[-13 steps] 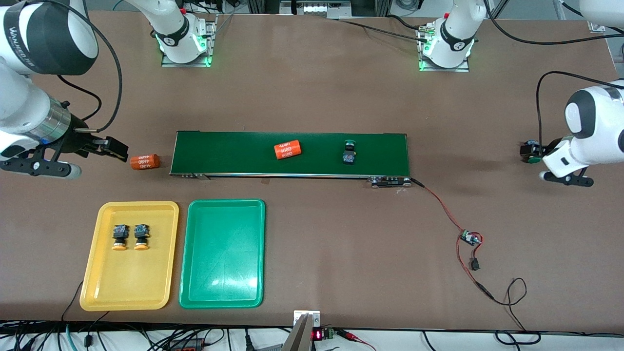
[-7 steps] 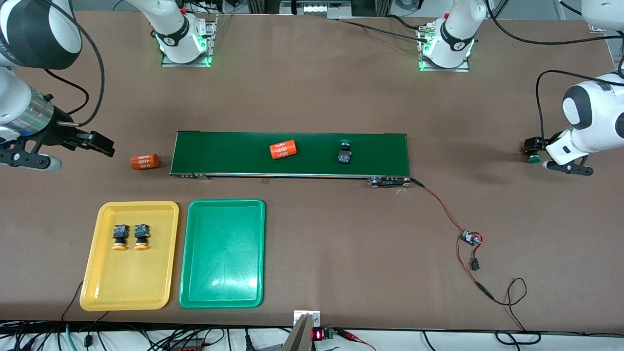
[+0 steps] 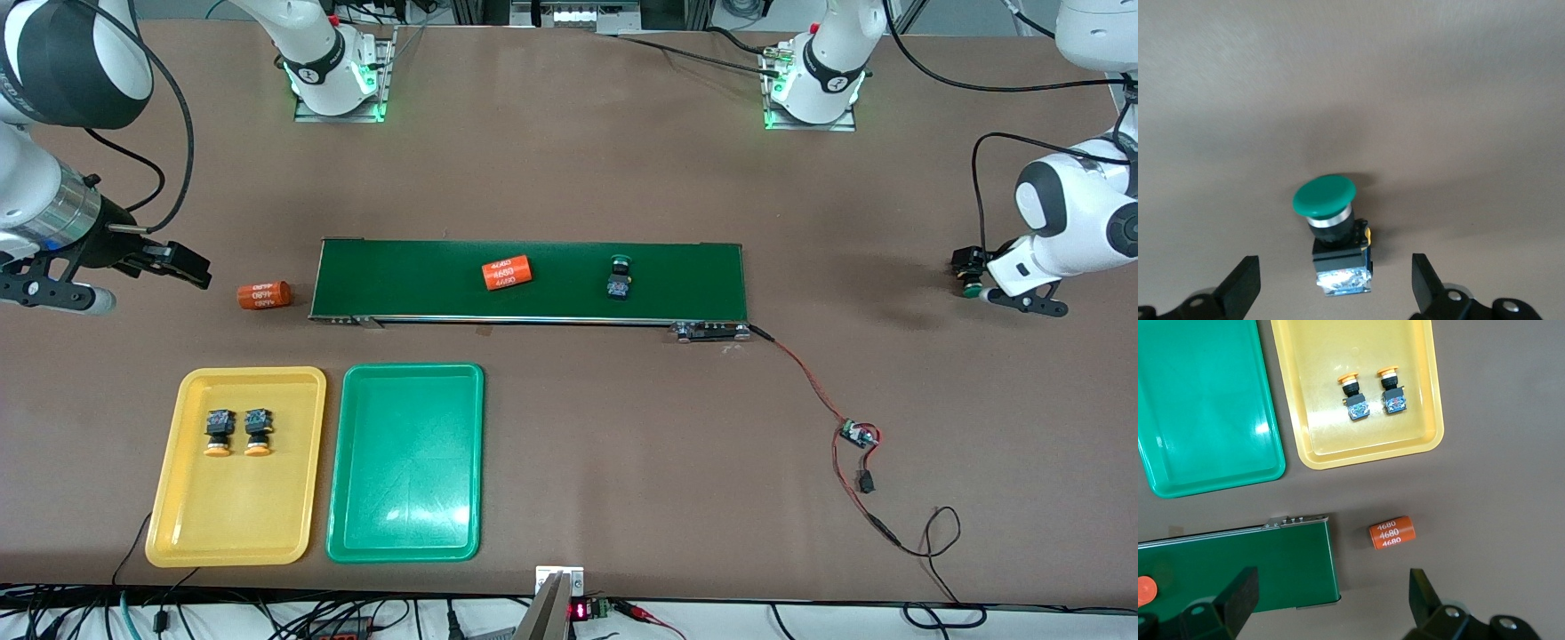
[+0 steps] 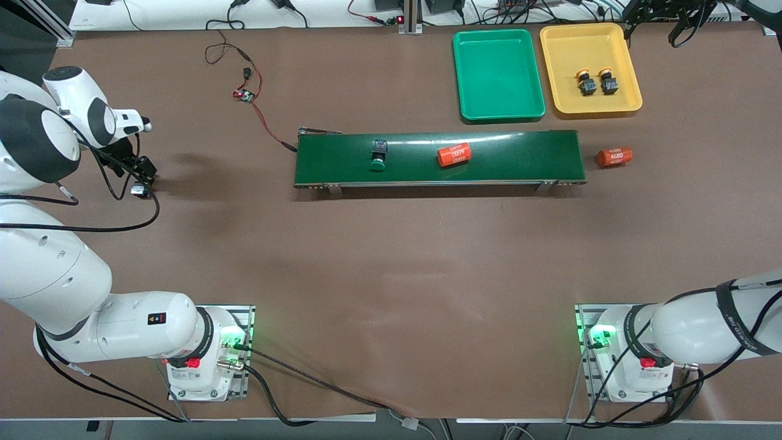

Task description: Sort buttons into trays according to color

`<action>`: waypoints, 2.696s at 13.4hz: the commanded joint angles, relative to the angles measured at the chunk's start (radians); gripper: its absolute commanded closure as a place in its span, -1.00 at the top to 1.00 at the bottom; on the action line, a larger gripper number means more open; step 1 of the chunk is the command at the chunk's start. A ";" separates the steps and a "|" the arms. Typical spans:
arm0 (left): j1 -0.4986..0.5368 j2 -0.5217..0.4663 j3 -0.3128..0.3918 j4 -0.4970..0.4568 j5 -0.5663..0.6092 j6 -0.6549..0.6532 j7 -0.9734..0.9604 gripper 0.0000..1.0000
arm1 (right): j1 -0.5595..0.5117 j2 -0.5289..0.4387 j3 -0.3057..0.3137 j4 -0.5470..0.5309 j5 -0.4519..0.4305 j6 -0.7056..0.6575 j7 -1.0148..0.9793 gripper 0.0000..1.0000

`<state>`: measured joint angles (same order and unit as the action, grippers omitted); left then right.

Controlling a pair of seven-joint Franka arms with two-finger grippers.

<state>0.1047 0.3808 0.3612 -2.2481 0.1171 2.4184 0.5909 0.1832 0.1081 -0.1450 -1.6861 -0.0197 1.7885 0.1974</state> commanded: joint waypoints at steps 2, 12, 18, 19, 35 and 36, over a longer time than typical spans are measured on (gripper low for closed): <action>0.021 0.013 -0.001 -0.016 0.001 0.021 0.033 0.87 | -0.004 0.005 0.005 0.000 -0.005 0.003 -0.006 1.00; 0.023 0.041 -0.002 -0.016 -0.005 0.053 0.044 -0.34 | 0.021 0.025 0.016 0.002 0.004 -0.035 0.011 1.00; 0.012 -0.020 -0.073 0.039 -0.005 -0.129 0.032 -0.60 | 0.059 0.045 0.018 0.000 0.004 -0.057 0.016 1.00; 0.010 -0.029 -0.099 0.071 -0.011 -0.195 0.029 -0.61 | 0.074 0.045 0.018 0.000 0.006 -0.078 0.019 1.00; -0.097 -0.022 -0.613 0.347 -0.422 -0.524 -0.569 -0.61 | 0.470 0.229 0.018 0.042 0.193 0.064 0.370 1.00; -0.118 -0.010 -0.613 0.346 -0.453 -0.498 -0.571 -0.60 | 0.492 0.245 0.018 0.042 0.193 0.086 0.401 1.00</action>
<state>0.0098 0.3500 -0.2519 -1.9116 -0.2761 1.8868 0.0246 0.6288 0.3153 -0.1178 -1.6736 0.1603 1.8456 0.5317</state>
